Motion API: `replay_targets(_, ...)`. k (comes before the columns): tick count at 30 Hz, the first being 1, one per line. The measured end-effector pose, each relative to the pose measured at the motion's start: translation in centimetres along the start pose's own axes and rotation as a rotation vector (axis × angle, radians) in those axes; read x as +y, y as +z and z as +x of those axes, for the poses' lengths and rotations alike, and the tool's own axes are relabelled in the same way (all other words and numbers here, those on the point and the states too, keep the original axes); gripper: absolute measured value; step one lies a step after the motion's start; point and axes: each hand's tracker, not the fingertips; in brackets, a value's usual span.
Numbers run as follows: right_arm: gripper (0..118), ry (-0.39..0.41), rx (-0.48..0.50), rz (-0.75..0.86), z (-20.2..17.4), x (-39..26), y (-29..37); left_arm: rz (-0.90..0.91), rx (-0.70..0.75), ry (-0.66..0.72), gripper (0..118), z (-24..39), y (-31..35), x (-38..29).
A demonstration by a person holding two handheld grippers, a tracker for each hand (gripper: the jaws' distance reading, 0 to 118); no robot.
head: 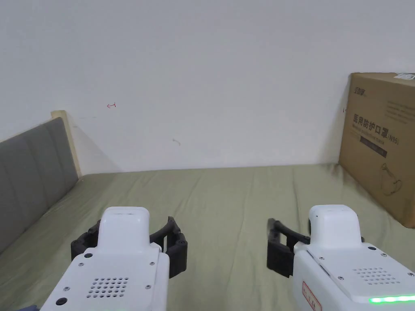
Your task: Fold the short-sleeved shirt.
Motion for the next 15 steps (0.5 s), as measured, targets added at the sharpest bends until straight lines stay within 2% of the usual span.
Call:
replay_targets(1,82,-0.003,-0.001,0.005,0.1,0.0,0.1,-0.005,-0.023,0.052,85,-0.4,0.1,0.0)
replay_targets(2,99,-0.004,-0.004,0.013,0.1,0.0,0.2,-0.023,-0.03,0.078,87,-0.6,0.1,0.1)
replay_targets(3,111,0.001,-0.009,0.026,0.0,0.0,0.4,-0.048,-0.038,0.102,94,-0.8,-0.1,0.3)
replay_targets(4,113,0.008,-0.016,0.041,0.0,0.0,0.6,-0.065,-0.05,0.115,100,-1.0,-0.3,0.3)
replay_targets(5,113,0.015,-0.024,0.051,0.0,0.2,0.7,-0.064,-0.075,0.117,102,-1.3,-0.5,0.3)
replay_targets(11,113,0.032,-0.089,0.111,-0.4,0.4,1.1,-0.073,0.009,0.032,100,-0.7,-0.2,0.3)
replay_targets(15,113,0.051,-0.105,0.116,-0.5,0.5,1.0,-0.064,0.005,0.041,101,-0.6,0.4,0.3)
